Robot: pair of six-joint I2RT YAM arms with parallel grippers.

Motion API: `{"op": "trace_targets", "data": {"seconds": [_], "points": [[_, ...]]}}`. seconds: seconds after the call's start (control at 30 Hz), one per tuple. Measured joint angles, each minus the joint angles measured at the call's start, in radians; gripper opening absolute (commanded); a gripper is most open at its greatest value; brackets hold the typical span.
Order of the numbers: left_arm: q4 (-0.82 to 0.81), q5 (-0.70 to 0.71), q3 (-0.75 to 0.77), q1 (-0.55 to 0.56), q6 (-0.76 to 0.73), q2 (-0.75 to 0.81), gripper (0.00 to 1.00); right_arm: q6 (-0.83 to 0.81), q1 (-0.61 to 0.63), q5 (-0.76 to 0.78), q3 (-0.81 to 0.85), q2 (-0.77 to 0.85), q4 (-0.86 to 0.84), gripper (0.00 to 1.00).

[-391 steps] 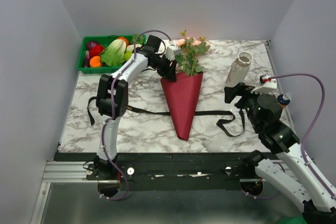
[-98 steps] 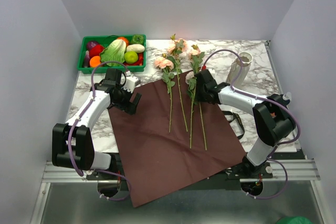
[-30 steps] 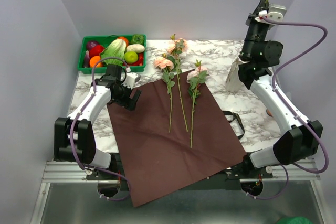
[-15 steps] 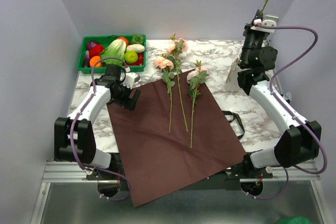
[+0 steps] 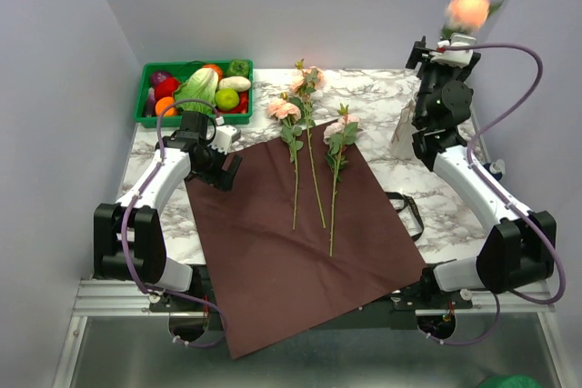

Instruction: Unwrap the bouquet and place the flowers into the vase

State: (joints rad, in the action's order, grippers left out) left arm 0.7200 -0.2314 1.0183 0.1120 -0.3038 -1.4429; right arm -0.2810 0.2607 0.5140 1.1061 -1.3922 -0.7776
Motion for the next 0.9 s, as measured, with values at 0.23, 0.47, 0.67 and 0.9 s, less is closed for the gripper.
{"op": "trace_targets", "data": {"seconds": [0.23,0.47,0.67,0.9], "points": [[0.000,-0.001,0.000,-0.004,-0.002,0.001,0.95,0.084,0.000,0.004,0.002,0.076,0.210,0.90],[0.002,-0.001,-0.003,-0.006,-0.001,0.018,0.95,0.211,0.019,-0.031,0.001,0.222,0.441,0.90],[0.004,-0.001,-0.003,-0.006,-0.001,0.021,0.95,0.325,0.093,-0.064,0.031,0.310,0.683,0.81],[0.005,-0.001,-0.003,-0.006,0.000,0.037,0.95,0.441,0.220,-0.104,0.043,0.354,0.911,0.81]]}}
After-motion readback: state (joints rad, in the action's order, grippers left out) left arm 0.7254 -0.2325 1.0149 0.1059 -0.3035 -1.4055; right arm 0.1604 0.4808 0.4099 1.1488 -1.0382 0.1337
